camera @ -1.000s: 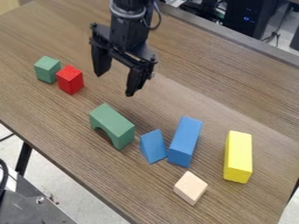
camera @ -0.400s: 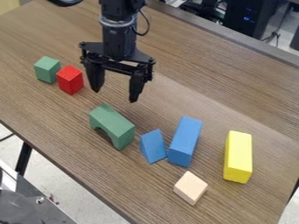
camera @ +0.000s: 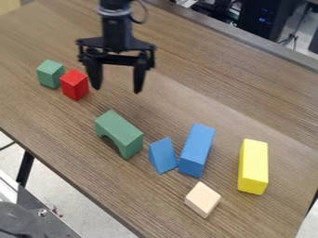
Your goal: Put the red cube on top of the blue rectangular block
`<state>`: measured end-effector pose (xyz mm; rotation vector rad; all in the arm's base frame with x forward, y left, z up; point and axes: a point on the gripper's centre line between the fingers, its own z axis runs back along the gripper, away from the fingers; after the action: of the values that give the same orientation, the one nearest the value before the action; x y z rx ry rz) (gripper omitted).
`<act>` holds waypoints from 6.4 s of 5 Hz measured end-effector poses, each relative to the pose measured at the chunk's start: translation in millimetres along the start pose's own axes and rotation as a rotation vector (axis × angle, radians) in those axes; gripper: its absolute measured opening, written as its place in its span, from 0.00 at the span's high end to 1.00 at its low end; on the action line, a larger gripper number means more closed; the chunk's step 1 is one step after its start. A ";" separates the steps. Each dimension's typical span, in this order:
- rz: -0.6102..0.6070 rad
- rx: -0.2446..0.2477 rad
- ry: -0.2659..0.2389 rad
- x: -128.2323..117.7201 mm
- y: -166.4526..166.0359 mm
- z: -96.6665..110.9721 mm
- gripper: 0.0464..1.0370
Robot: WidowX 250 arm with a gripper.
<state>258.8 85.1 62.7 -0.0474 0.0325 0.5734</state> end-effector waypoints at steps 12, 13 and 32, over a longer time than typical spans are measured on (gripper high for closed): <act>0.893 0.020 0.075 26.1 71.7 -16.1 0.04; 0.931 0.028 0.106 26.7 76.2 -24.7 0.04; -1.017 0.113 0.031 -80.1 -110.1 -4.4 0.27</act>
<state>251.3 -50.9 65.8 0.0393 0.0645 -0.4461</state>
